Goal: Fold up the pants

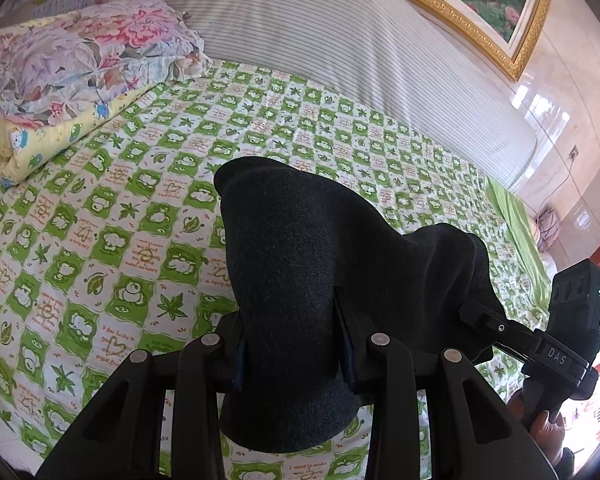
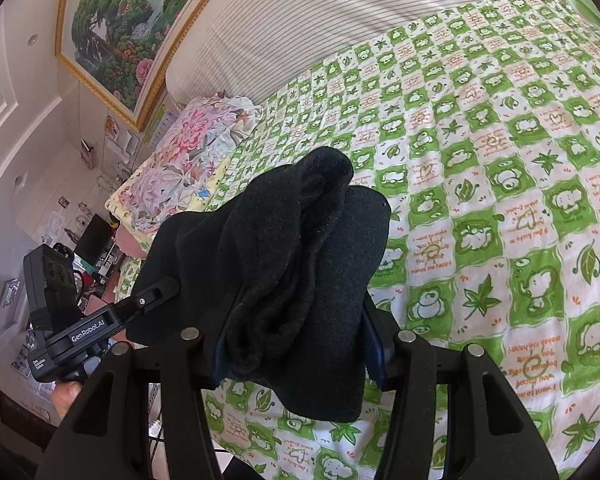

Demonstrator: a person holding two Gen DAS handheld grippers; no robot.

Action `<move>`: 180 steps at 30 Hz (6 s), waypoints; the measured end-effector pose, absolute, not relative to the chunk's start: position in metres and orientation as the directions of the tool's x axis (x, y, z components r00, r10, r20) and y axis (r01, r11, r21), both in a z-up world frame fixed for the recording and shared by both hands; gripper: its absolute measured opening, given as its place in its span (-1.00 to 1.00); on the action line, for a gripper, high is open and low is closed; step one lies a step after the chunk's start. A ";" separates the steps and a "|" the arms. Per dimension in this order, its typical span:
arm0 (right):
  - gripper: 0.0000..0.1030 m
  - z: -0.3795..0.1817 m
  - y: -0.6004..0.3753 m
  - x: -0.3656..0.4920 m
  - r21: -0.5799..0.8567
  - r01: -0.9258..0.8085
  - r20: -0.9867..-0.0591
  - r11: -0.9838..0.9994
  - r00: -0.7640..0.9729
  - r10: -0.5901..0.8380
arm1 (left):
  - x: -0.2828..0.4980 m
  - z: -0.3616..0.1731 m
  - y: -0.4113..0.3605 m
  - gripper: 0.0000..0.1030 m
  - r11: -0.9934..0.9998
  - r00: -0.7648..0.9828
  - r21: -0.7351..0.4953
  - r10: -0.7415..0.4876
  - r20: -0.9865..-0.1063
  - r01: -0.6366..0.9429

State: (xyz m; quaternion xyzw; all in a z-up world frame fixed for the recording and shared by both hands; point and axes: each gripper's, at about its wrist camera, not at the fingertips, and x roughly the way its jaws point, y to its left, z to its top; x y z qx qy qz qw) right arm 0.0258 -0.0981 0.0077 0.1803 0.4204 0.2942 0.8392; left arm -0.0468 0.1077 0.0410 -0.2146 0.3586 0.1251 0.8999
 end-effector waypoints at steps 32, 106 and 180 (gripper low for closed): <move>0.05 0.021 -0.051 0.110 0.529 -0.378 -0.598 0.760 0.470 0.650 | 0.016 0.051 0.168 -0.32 0.868 0.700 -0.250 0.145 -0.699 -0.429; 0.71 -0.021 -0.073 0.179 0.407 -0.284 -0.730 0.868 0.470 0.496 | 0.075 -0.008 0.201 0.43 0.890 0.619 -0.152 0.168 -0.767 -0.430; 0.84 0.013 -0.012 0.074 0.059 -0.651 -0.765 0.757 0.458 0.453 | -0.020 0.015 0.137 0.67 0.942 0.636 0.069 0.274 -0.722 -0.328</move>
